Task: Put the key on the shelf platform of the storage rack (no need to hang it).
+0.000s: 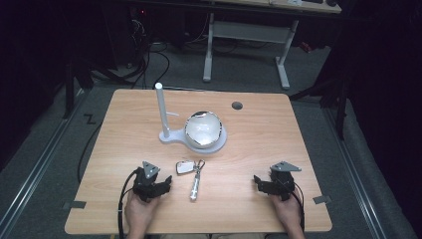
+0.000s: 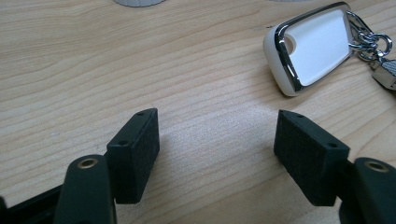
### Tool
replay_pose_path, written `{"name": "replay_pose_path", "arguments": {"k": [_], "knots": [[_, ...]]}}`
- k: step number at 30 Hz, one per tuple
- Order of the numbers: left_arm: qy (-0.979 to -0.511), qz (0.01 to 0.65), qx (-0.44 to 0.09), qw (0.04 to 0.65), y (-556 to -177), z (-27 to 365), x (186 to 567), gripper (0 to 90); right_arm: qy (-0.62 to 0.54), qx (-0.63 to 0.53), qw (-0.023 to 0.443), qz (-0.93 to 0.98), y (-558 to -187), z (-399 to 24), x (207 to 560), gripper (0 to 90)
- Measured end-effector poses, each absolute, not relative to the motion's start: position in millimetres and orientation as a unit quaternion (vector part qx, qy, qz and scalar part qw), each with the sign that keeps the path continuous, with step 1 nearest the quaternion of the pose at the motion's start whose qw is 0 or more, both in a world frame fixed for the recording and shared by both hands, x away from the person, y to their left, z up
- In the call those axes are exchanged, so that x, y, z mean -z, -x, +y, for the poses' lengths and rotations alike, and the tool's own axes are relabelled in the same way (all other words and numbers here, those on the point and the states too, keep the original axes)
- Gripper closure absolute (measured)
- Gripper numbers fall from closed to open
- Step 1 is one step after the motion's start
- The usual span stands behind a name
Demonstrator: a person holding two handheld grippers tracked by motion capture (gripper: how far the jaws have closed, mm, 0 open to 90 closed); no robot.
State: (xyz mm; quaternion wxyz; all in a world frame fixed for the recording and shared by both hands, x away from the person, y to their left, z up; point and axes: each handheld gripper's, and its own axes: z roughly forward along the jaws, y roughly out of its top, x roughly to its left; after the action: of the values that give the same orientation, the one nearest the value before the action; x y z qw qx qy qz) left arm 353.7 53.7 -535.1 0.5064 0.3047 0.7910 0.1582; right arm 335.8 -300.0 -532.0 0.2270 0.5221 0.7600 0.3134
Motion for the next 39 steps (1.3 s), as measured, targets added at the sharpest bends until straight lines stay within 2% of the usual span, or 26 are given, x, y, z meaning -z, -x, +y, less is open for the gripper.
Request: {"name": "replay_pose_path", "arguments": {"k": [39], "knots": [[-0.31,0.792,-0.147,0.504,-349.5,51.2,533.4,30.6,-0.521,-0.313,0.227,0.761,-335.7,-300.2,531.9,22.6]]}}
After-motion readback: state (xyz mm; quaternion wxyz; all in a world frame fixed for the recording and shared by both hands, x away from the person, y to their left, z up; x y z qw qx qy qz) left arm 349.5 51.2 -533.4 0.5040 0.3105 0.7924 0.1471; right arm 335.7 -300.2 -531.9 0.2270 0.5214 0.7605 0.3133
